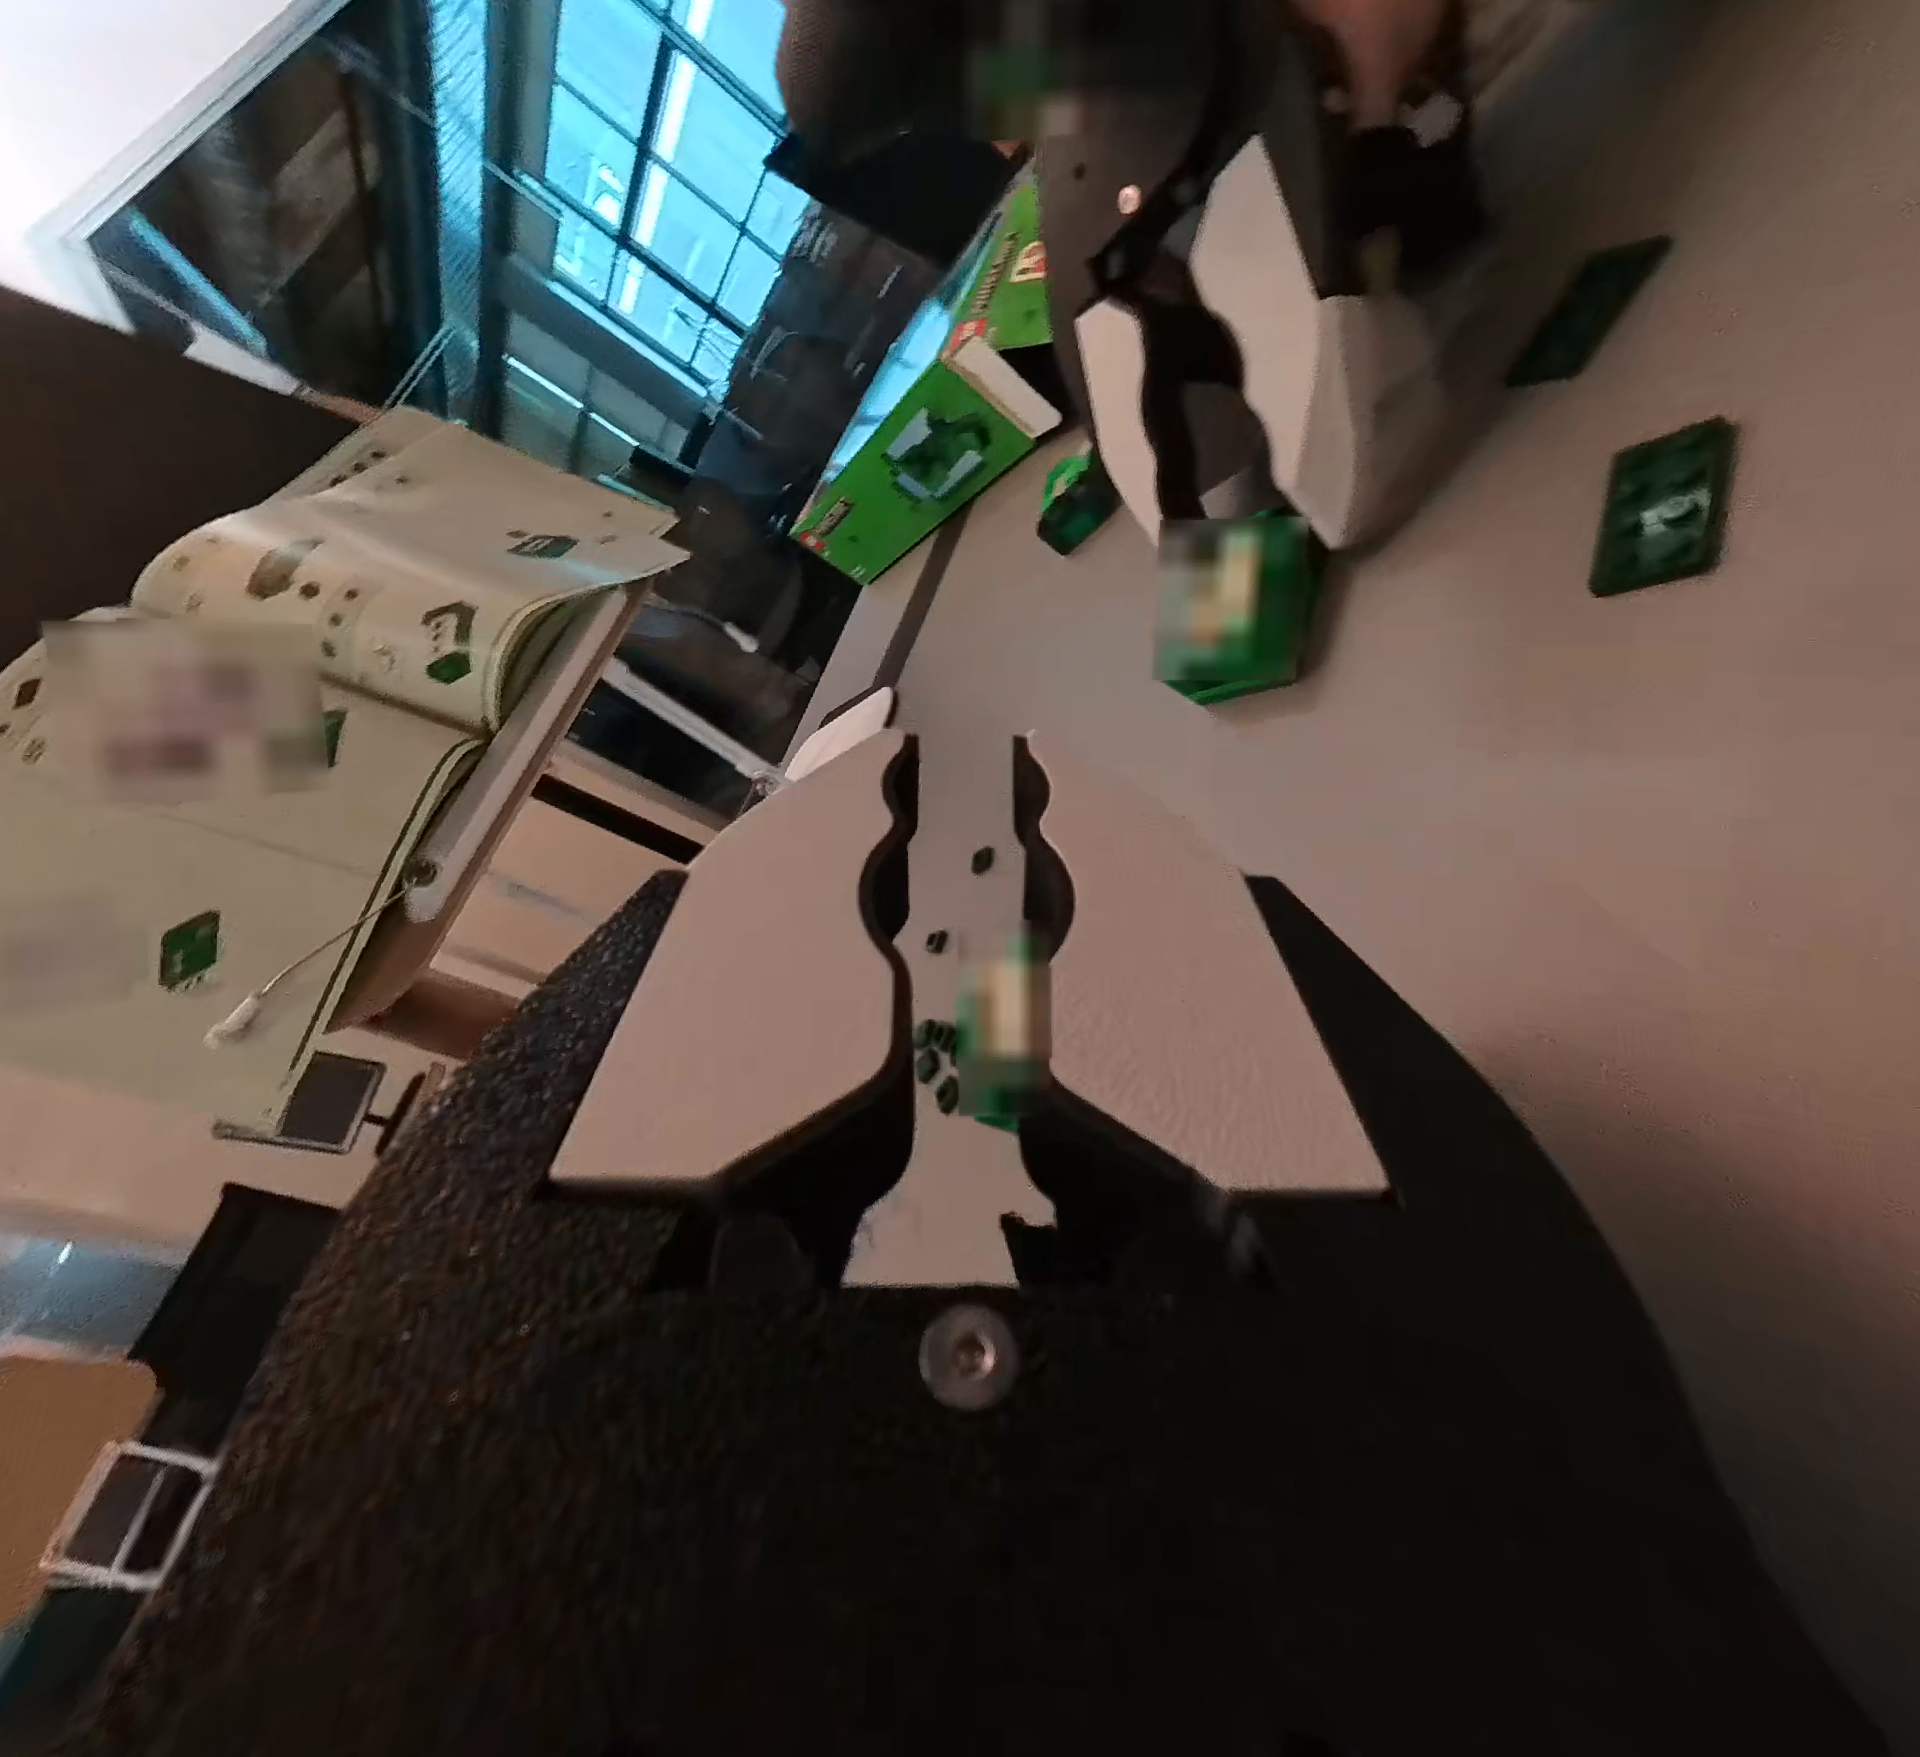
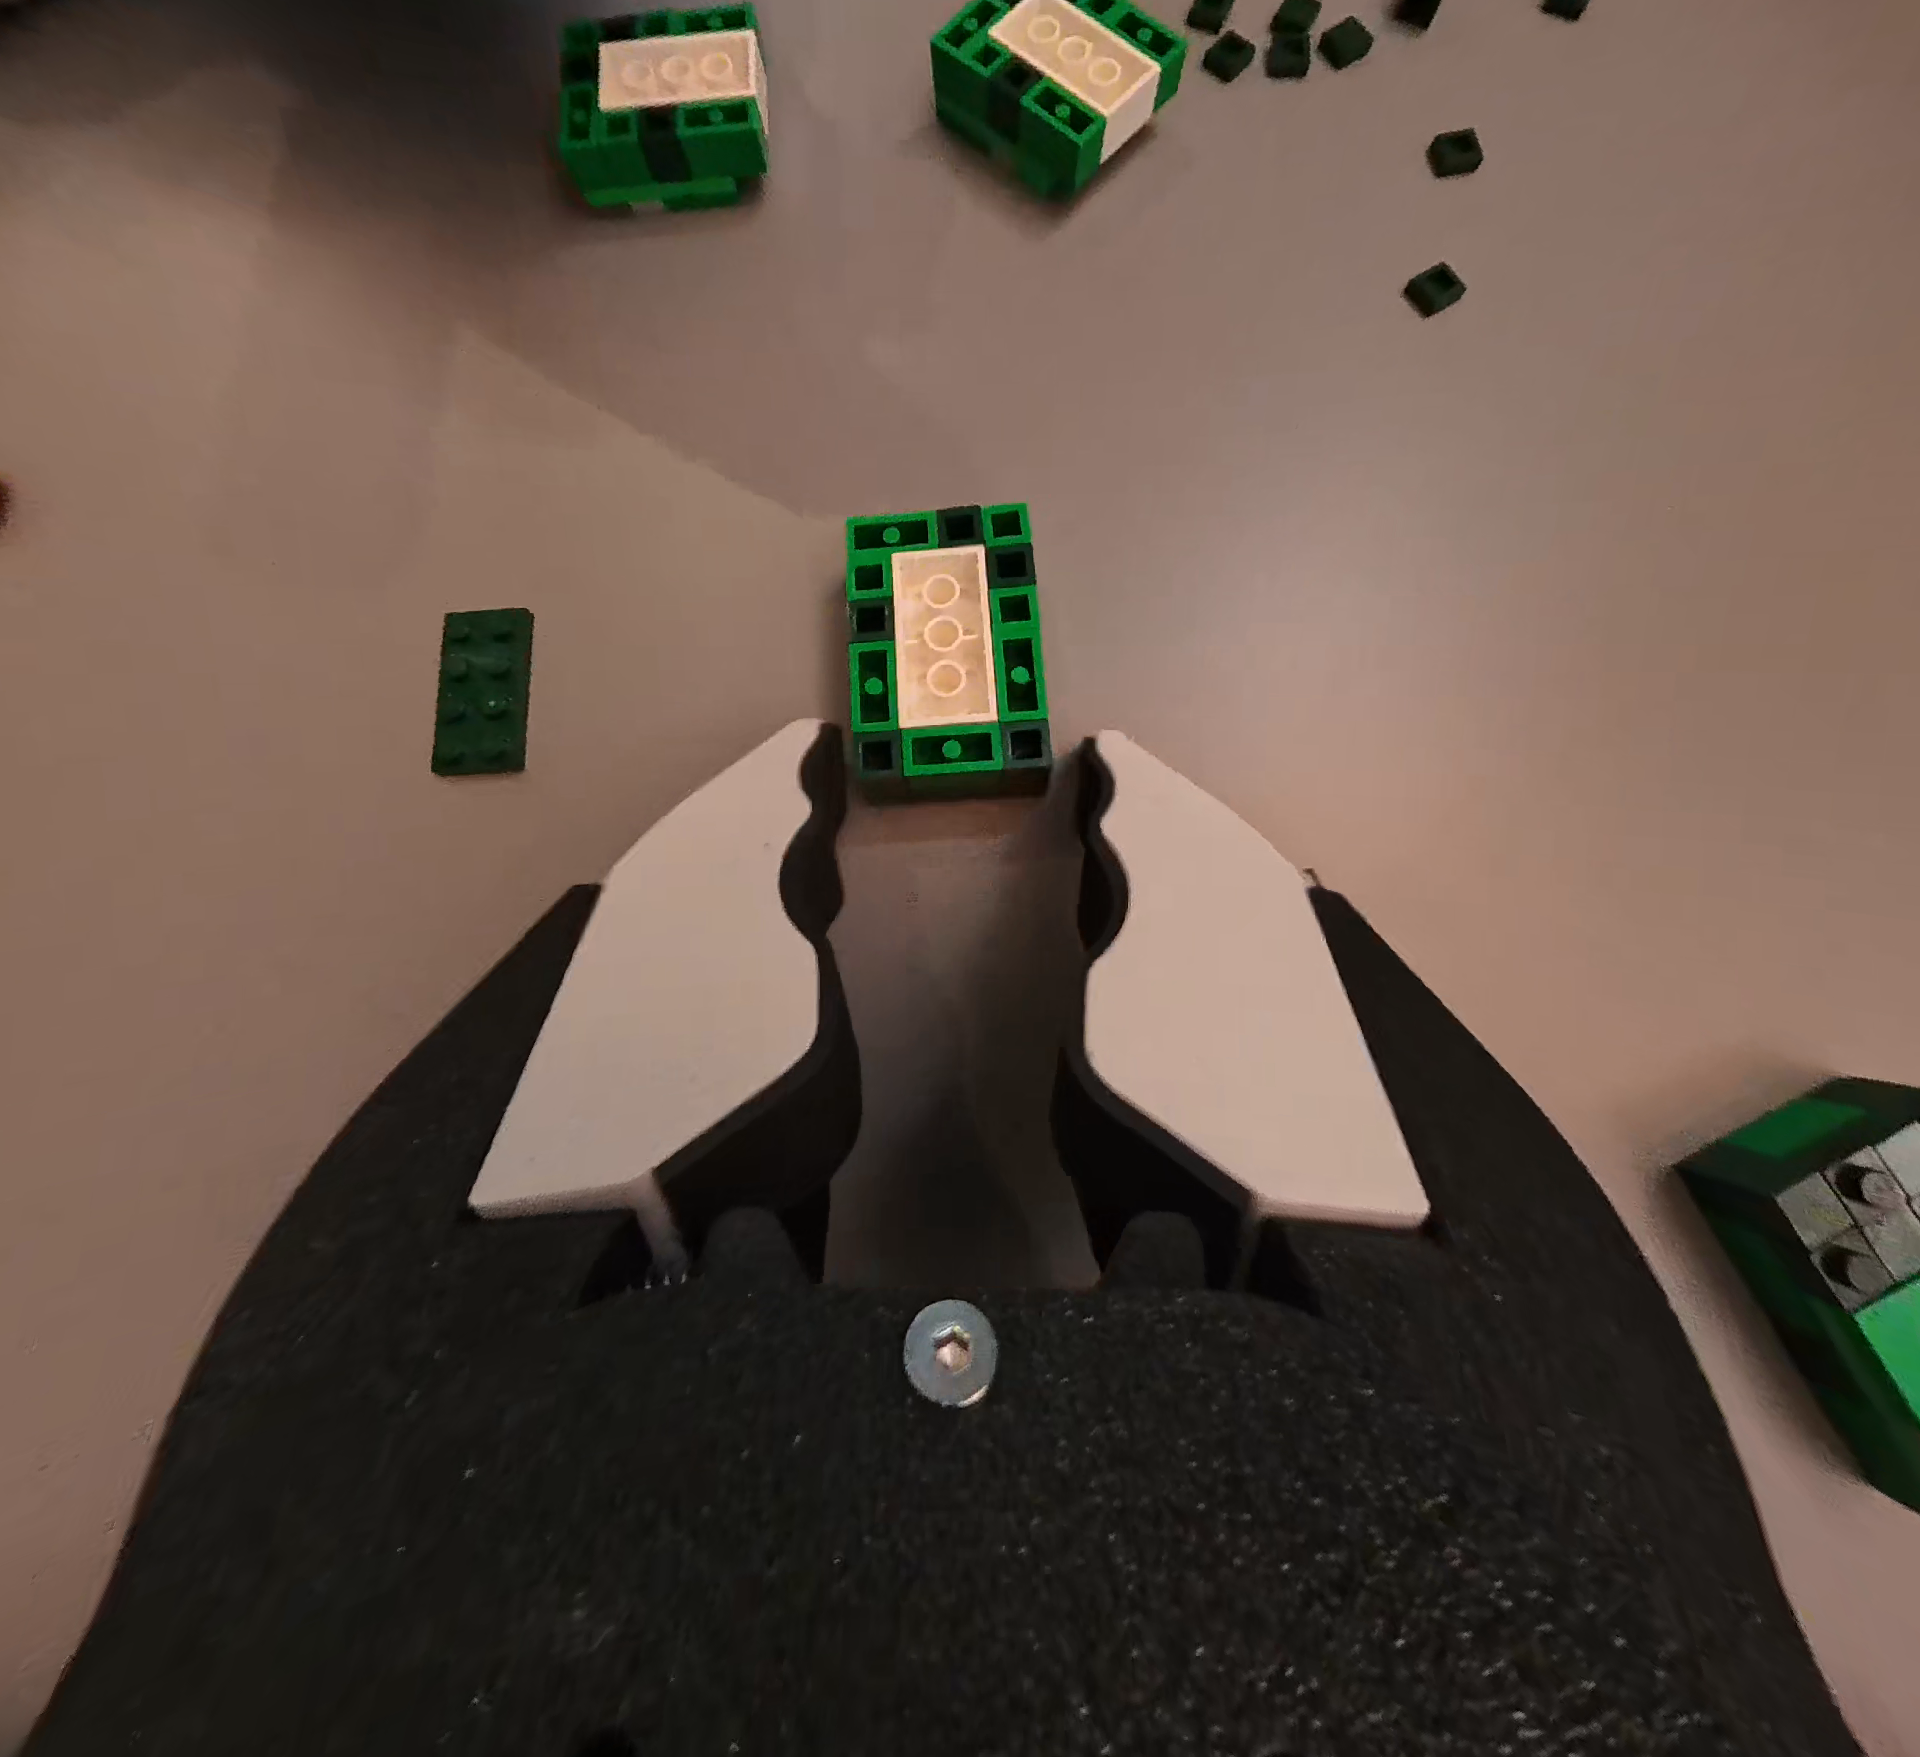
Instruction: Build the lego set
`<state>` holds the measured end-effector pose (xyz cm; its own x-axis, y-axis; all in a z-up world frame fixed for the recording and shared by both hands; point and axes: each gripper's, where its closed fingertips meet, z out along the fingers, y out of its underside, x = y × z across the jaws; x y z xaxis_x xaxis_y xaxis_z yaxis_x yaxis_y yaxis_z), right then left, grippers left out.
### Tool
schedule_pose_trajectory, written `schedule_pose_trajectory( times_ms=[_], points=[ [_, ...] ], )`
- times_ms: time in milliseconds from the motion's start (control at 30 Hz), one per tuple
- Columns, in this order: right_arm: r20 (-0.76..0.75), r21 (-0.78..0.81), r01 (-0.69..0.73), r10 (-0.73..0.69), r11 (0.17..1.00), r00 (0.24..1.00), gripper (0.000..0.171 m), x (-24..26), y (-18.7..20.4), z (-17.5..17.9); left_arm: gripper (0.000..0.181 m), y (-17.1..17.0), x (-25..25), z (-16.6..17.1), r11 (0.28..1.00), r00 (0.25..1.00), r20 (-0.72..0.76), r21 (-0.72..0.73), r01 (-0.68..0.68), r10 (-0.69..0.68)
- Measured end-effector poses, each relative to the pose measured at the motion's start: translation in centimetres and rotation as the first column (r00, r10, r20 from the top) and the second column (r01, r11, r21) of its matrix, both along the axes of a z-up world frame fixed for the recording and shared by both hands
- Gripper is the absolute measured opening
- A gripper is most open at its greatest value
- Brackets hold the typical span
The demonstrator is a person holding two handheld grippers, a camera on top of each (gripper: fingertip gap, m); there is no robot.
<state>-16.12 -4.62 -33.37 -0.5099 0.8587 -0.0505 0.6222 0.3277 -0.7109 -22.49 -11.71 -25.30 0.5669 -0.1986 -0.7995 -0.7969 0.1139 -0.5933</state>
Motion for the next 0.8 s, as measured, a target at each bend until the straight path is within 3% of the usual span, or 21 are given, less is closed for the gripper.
schedule_pose_trajectory(
  times_ms=[33, 267, 533, 633, 700, 733, 800],
  points=[
    [-0.001, -0.004, -0.009, 0.009, 1.0, 1.0, 0.035, 0.0, -0.1, 0.1, 0.017, 0.0, 0.3, -0.2, 1.0, 1.0, -0.02, -0.008, 0.006, -0.006],
    [-0.047, -0.17, 0.015, -0.024, 0.985, 0.999, 0.035, -0.9, -1.7, 2.9, 0.029, 0.0, 1.5, -0.8, 1.0, 0.991, -0.129, -0.002, 0.026, -0.026],
    [-0.096, -0.33, -0.032, 0.0, 0.943, 0.995, 0.035, -1.3, -5.6, 5.9, 0.066, 0.9, 2.4, -1.0, 0.998, 0.986, -0.16, -0.029, -0.054, 0.048],
    [-0.105, -0.37, -0.052, 0.014, 0.928, 0.994, 0.035, -1.0, -7.0, 6.5, 0.057, 0.8, 3.1, -1.1, 0.999, 0.967, -0.252, 0.01, -0.043, 0.044],
    [-0.109, -0.388, -0.055, 0.014, 0.92, 0.994, 0.035, -0.8, -7.5, 6.7, 0.038, 0.5, 3.8, -1.0, 0.999, 0.956, -0.293, 0.03, -0.016, 0.024],
    [-0.121, -0.39, -0.06, 0.014, 0.919, 0.993, 0.035, -0.8, -7.7, 6.9, 0.019, 0.3, 4.0, -1.1, 1.0, 0.956, -0.293, 0.02, -0.004, 0.01],
    [-0.17, -0.337, -0.047, -0.011, 0.94, 0.985, 0.051, -0.9, -7.2, 7.3, 0.017, 0.2, 4.5, -0.9, 0.998, 0.983, -0.18, -0.055, 0.007, -0.017]
  ],
)
